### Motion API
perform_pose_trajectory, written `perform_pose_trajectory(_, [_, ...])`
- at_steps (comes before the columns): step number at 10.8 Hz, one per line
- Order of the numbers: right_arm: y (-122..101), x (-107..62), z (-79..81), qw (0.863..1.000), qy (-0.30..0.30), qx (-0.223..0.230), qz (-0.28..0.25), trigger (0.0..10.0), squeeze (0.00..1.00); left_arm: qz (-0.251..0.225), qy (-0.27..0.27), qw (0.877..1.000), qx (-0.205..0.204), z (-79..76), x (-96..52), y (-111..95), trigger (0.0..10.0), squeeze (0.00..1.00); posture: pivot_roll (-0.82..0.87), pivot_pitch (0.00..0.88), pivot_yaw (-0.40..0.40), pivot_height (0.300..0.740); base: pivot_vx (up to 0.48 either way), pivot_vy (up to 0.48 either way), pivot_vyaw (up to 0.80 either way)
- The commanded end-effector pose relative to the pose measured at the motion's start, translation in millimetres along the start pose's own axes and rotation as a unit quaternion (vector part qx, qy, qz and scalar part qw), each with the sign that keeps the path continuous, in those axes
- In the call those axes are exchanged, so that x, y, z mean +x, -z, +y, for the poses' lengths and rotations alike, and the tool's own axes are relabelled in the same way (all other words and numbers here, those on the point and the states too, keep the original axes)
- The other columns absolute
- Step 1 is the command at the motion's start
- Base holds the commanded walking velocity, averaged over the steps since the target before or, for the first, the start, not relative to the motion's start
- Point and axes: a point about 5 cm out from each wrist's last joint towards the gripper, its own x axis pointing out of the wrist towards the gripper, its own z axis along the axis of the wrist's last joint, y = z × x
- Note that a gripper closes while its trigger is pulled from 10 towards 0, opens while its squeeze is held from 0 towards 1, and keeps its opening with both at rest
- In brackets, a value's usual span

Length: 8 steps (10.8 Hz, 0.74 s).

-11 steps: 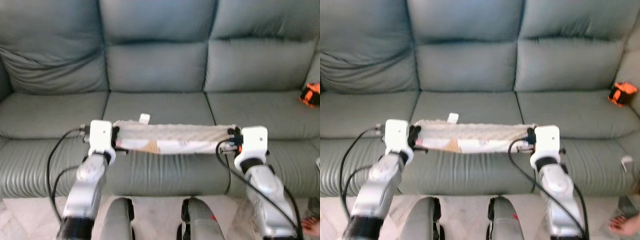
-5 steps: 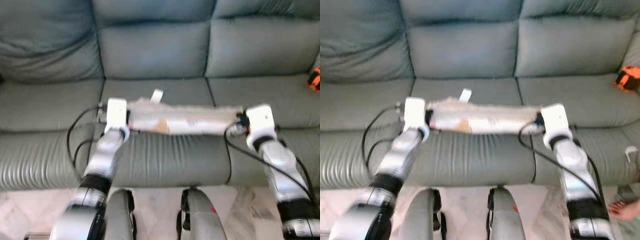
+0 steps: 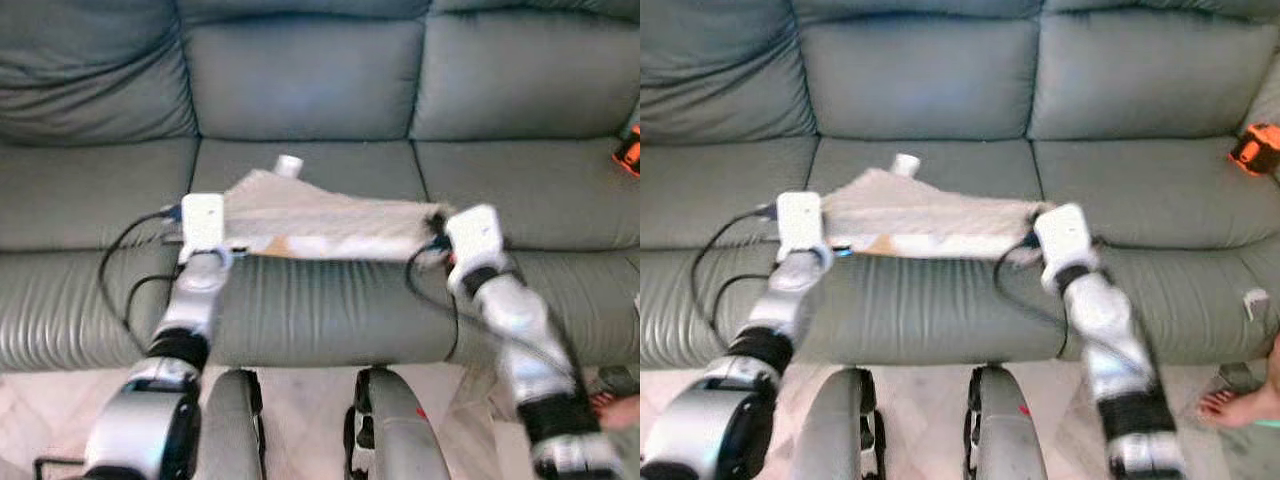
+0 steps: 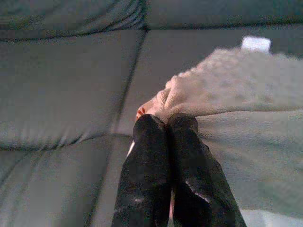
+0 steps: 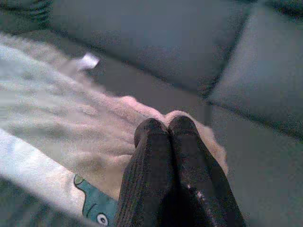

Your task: Move the pillow to the sofa

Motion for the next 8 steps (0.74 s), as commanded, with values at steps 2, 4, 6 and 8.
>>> perform_pose_trajectory(2, [10.7, -19.0, -0.6, 1.0, -0.007, 0.01, 0.023, 10.0, 0.0, 0.027, -0.072, 0.997, 0.001, 38.2, -3.9, 23.5, 10.0, 0.0, -0.06, 0.254, -0.021, 0.647, 0.0, 0.0, 0.0])
perform_pose_trajectory(4, [20.9, -36.5, -0.2, 0.998, -0.02, -0.012, 0.051, 10.0, 0.0, 0.044, -0.079, 0.996, 0.002, 43.3, -14.7, 39.2, 10.0, 0.0, -0.07, 0.245, -0.03, 0.647, 0.0, 0.0, 0.0])
perform_pose_trajectory(6, [29.5, -49.0, -16.9, 0.996, 0.0, -0.027, 0.084, 10.0, 0.0, 0.031, -0.076, 0.996, -0.026, 37.1, -23.3, 32.7, 10.0, 0.0, -0.07, 0.232, -0.035, 0.647, 0.0, 0.0, 0.0])
perform_pose_trajectory(8, [40.1, -60.1, -35.5, 0.992, 0.033, -0.027, 0.121, 10.0, 0.0, 0.044, -0.052, 0.997, -0.027, 24.4, -40.2, 35.6, 10.0, 0.0, -0.07, 0.227, -0.038, 0.647, 0.0, 0.0, 0.0])
